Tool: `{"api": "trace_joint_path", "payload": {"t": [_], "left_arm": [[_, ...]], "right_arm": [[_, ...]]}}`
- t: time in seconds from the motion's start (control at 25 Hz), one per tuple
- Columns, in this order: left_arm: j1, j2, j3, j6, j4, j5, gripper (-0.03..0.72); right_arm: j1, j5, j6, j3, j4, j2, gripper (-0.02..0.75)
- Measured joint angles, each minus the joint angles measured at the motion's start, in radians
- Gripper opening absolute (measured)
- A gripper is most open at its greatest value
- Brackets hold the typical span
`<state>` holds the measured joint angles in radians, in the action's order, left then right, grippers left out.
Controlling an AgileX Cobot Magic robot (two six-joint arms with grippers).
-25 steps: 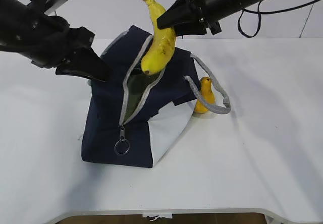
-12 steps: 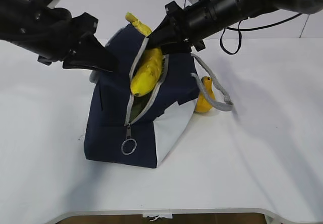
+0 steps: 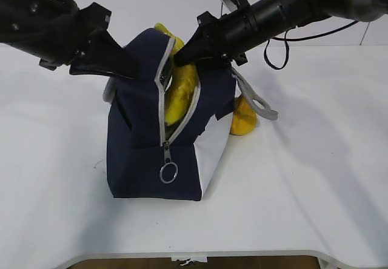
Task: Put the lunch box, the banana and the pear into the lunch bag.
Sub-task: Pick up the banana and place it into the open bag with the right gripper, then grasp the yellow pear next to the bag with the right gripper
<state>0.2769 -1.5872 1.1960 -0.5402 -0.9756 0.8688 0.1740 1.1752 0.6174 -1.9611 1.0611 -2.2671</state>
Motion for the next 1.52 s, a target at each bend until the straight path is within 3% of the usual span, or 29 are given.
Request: {"api": "trace_joint_path", "payload": {"t": [0.08, 0.2, 0.24, 0.28, 0.36, 0.64, 0.92, 1.08, 1.28, 1.52], "left_arm": [[0.0, 0.0, 0.0, 0.0, 0.0, 0.003, -0.003], [0.0, 0.0, 0.0, 0.0, 0.0, 0.005, -0.003], [0.0, 0.0, 0.0, 0.0, 0.004, 0.005, -0.002], [0.0, 0.0, 0.0, 0.0, 0.006, 0.005, -0.002], [0.0, 0.0, 0.0, 0.0, 0.028, 0.005, -0.003], [0.0, 0.004, 0.0, 0.0, 0.113, -0.053, -0.003], [0.003, 0.004, 0.0, 0.0, 0.181, -0.097, -0.003], [0.002, 0.004, 0.0, 0.011, 0.233, -0.098, -0.002], [-0.002, 0.004, 0.0, 0.018, 0.24, -0.098, -0.003], [-0.002, 0.004, 0.0, 0.033, 0.241, -0.097, -0.003]], "right_arm": [[0.0, 0.014, 0.0, 0.0, -0.027, 0.0, 0.354], [0.0, 0.028, -0.044, 0.0, -0.084, 0.0, 0.492], [0.0, 0.03, -0.058, -0.001, -0.099, 0.0, 0.492], [0.0, 0.033, -0.07, -0.006, -0.12, 0.0, 0.566], [0.0, 0.04, -0.087, -0.027, -0.152, 0.004, 0.604], [0.0, 0.044, -0.191, -0.103, -0.296, 0.095, 0.601], [0.0, 0.061, -0.431, -0.078, -0.688, 0.291, 0.586], [0.0, 0.066, -0.481, 0.016, -0.819, 0.396, 0.577], [0.0, 0.073, -0.511, 0.157, -0.902, 0.45, 0.566], [0.0, 0.073, -0.522, 0.277, -0.916, 0.451, 0.549]]}}
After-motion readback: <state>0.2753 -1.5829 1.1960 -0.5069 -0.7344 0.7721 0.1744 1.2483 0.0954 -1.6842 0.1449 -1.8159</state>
